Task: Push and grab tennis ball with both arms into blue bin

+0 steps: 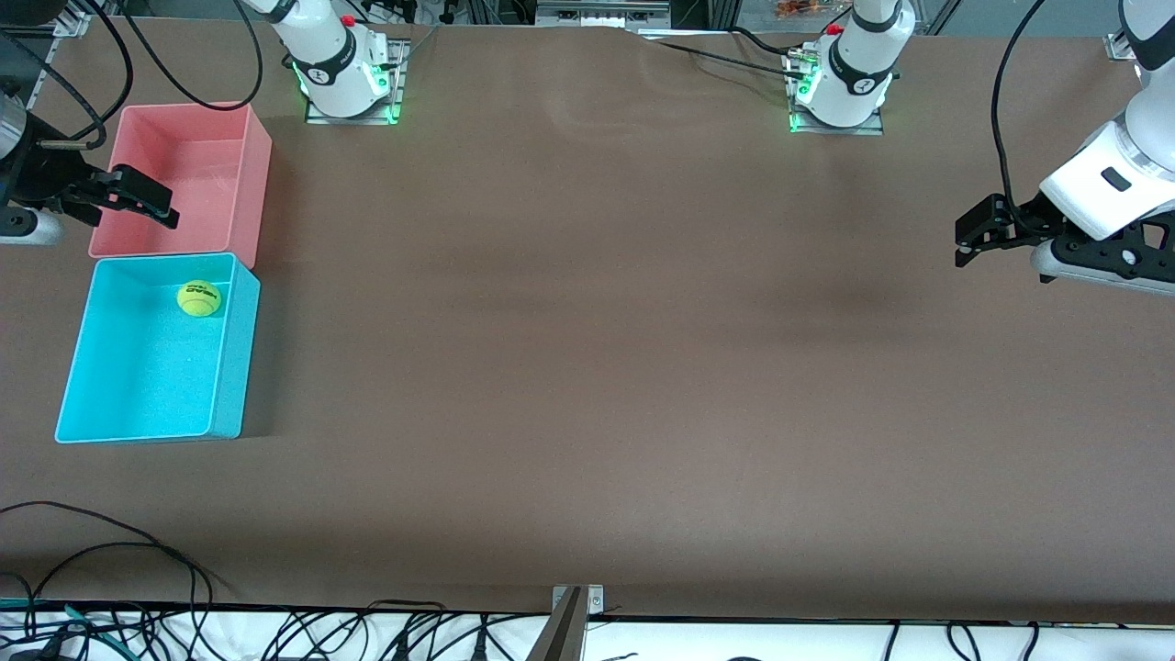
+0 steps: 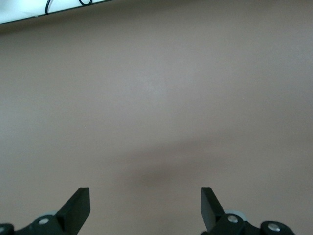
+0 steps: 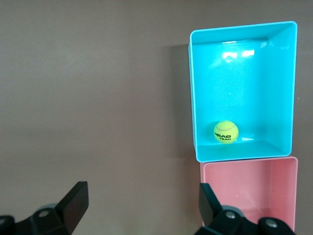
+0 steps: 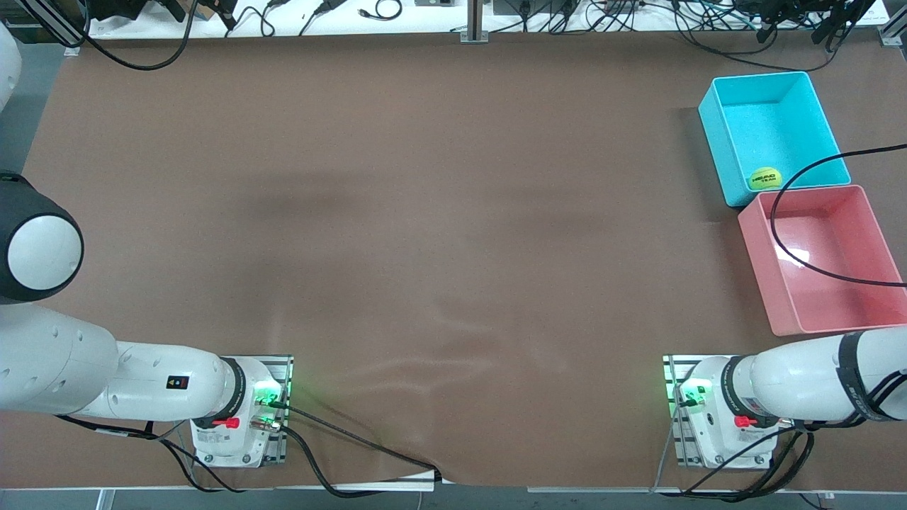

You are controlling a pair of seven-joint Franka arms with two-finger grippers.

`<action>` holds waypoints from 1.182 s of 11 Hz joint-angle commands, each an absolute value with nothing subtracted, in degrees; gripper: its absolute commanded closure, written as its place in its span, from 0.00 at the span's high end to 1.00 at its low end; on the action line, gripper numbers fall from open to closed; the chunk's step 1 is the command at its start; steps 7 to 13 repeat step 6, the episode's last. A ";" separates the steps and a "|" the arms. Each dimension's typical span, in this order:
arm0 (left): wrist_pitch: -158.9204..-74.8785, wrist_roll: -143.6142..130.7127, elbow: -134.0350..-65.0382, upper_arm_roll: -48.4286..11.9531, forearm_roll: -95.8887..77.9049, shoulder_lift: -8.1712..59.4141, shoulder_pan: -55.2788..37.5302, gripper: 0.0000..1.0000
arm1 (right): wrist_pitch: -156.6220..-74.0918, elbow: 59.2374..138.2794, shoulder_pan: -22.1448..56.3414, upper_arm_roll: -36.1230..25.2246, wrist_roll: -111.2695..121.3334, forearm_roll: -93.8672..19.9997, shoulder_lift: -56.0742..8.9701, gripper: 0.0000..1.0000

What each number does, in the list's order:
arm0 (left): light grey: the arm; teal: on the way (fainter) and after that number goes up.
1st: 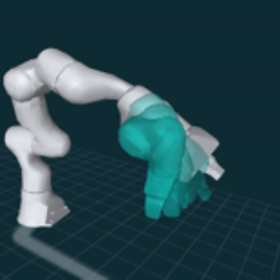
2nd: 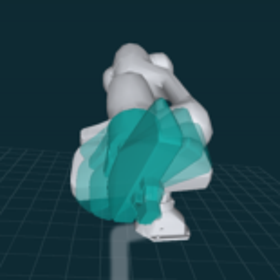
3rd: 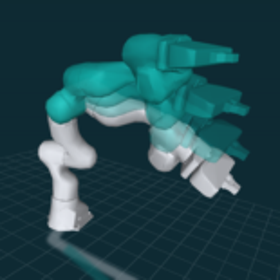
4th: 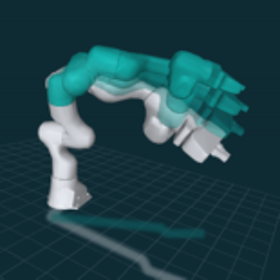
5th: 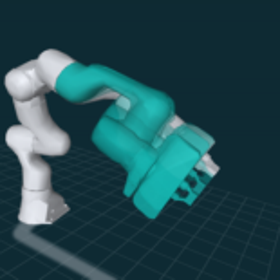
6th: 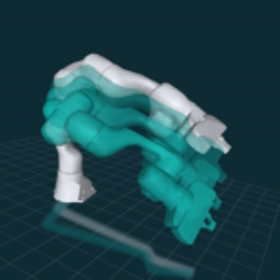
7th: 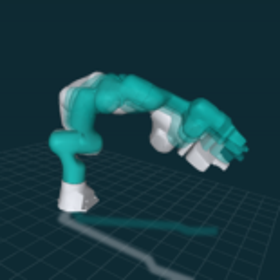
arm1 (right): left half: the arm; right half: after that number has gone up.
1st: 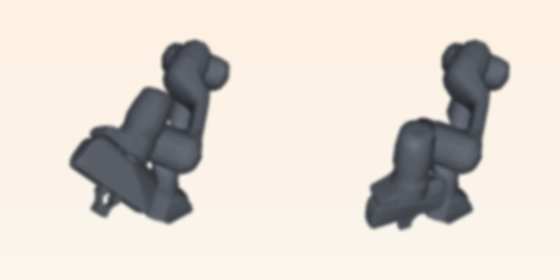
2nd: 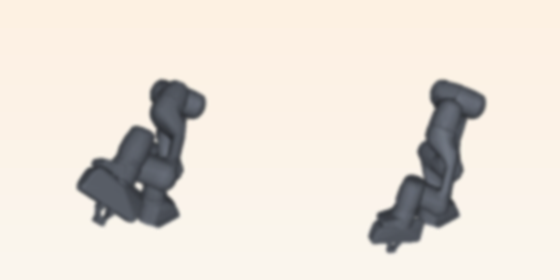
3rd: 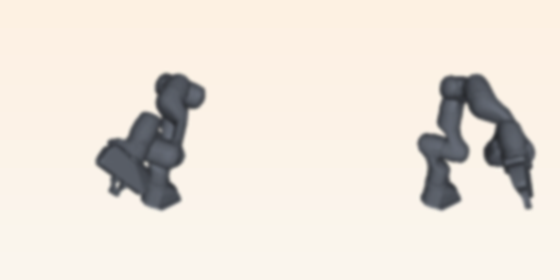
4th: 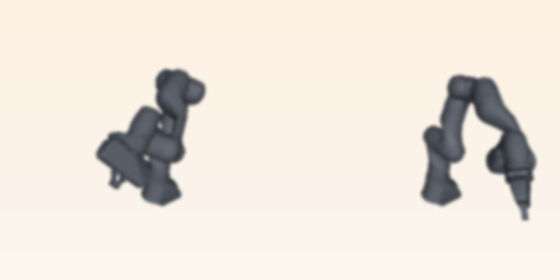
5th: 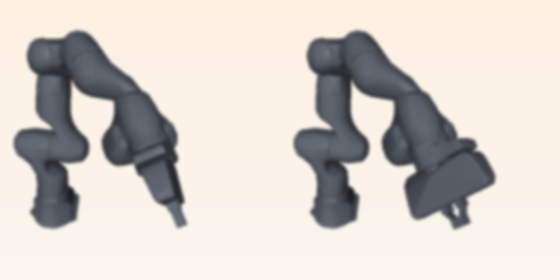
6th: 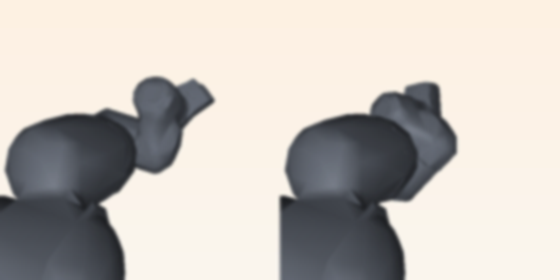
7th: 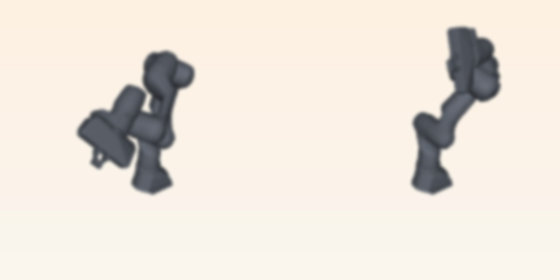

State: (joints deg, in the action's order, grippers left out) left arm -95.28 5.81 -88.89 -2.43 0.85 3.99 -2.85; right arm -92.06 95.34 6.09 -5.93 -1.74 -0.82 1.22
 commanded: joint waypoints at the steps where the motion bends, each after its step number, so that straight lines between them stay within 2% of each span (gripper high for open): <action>1: -94.48 6.06 -88.68 -2.64 0.35 3.78 -2.37 1.00 | -90.53 93.52 6.24 -6.33 -1.76 -1.93 0.53 1.00; 13: -94.48 6.07 -88.68 -2.64 0.35 3.78 -2.37 1.00 | -90.09 93.60 6.42 -6.15 -1.93 -1.93 0.62 1.00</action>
